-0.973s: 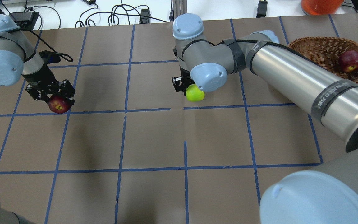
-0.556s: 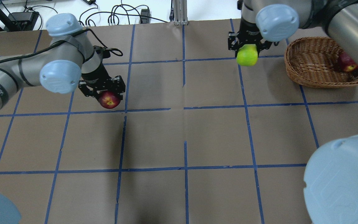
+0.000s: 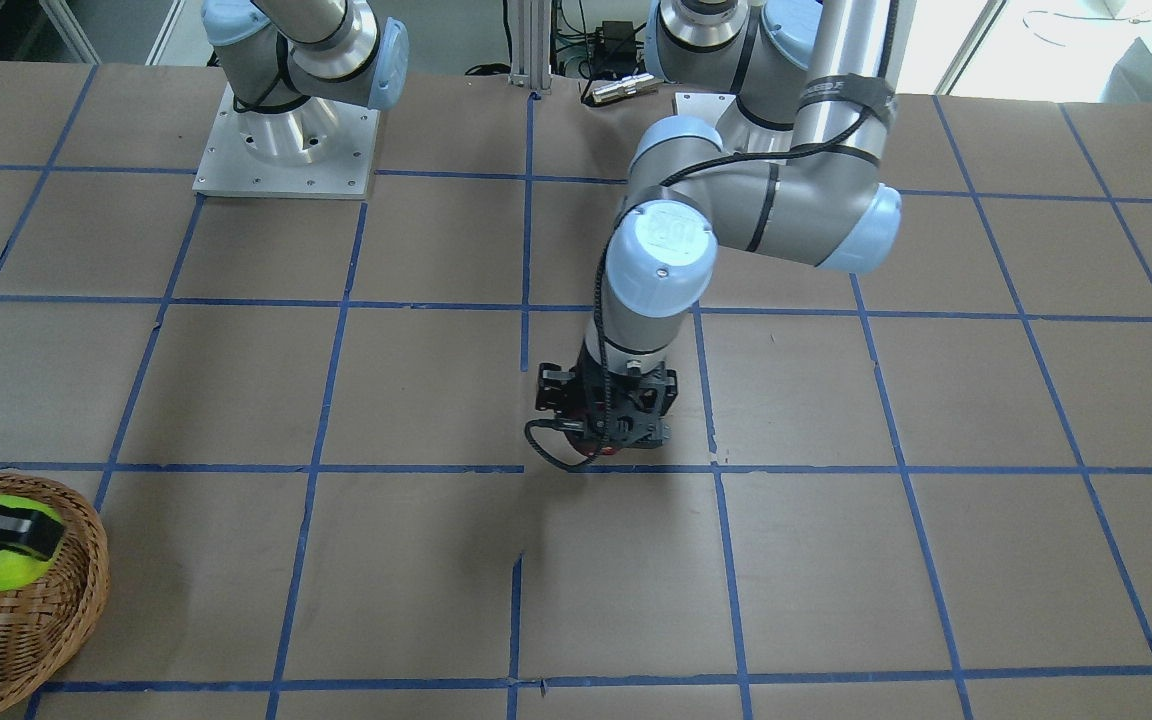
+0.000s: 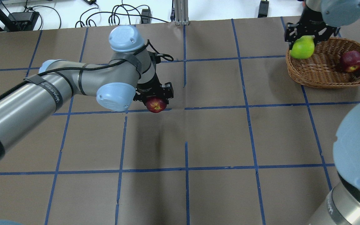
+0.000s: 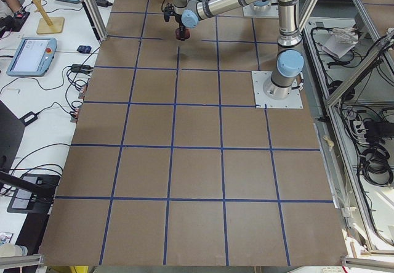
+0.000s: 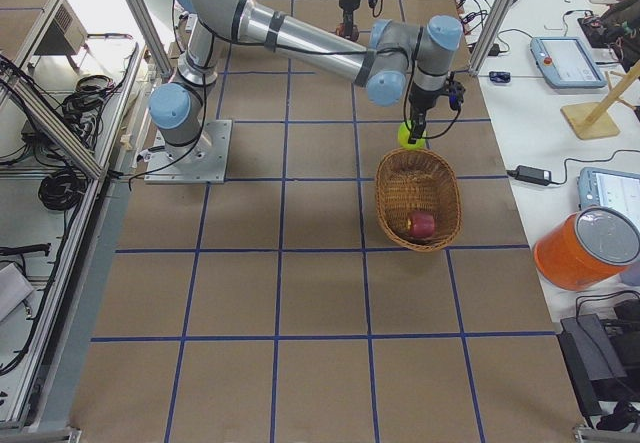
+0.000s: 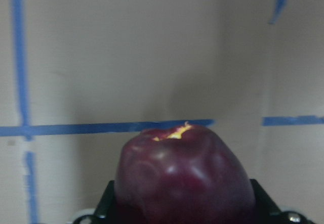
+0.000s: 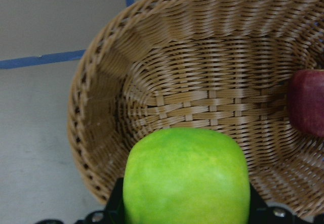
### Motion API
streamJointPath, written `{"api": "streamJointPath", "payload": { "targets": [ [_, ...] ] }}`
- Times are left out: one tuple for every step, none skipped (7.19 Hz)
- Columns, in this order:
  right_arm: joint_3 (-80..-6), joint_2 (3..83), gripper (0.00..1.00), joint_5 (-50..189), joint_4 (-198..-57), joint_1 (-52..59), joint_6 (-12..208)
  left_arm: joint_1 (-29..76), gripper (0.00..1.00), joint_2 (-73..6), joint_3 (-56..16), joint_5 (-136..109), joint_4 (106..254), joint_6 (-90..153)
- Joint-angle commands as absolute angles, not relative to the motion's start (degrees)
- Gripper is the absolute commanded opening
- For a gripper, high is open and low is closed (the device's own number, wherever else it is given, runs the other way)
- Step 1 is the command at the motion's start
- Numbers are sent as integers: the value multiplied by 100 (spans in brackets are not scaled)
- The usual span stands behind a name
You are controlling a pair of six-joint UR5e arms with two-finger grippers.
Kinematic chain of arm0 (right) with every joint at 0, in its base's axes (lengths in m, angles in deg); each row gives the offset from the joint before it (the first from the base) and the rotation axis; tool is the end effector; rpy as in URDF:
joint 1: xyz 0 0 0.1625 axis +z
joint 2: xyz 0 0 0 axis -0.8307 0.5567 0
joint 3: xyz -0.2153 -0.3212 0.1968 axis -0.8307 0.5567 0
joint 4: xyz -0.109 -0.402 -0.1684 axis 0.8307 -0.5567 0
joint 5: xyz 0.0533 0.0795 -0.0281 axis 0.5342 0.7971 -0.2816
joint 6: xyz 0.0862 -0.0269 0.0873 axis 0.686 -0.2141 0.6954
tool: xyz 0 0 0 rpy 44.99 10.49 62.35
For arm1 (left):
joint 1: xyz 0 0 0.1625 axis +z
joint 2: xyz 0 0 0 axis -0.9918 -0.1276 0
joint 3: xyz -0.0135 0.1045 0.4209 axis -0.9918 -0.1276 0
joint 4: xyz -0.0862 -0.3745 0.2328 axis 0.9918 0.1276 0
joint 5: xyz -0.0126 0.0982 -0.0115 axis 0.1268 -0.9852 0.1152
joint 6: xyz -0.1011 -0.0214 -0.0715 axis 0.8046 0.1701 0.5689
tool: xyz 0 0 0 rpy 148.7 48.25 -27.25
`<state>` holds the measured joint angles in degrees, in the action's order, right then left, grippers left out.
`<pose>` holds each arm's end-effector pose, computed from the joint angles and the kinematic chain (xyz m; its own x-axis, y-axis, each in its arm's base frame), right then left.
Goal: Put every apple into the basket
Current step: 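Drop green apple into basket with right gripper while left carries red apple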
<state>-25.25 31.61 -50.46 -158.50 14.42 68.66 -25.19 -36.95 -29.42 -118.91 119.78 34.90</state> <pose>-0.1342 -0.7367 0.2866 -0.9861 0.1126 0.1219 0.1142 0.9934 0.0063 -0.3318 -0.5521 0.2012 -0.9947 -0.0045 0.1024 -0.0020 0.9997 0.0248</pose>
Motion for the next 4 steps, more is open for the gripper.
{"api": "streamJointPath", "payload": {
  "targets": [
    [-2594,2919,0,-5050,-16162,1081,6341,-2737,29,-4006,-2944,-11782,11626,3809],
    [-2568,2762,0,-5041,-16181,1071,6324,-2746,29,-4112,-2943,-11782,11266,3801],
    [-2585,2595,0,-5058,-16416,1010,6124,-2746,66,-4243,-2943,-11791,11097,3801],
    [-2577,2428,14,-5067,-16966,958,5991,-2755,100,-4262,-2935,-11791,11070,3809]
  ]
}}
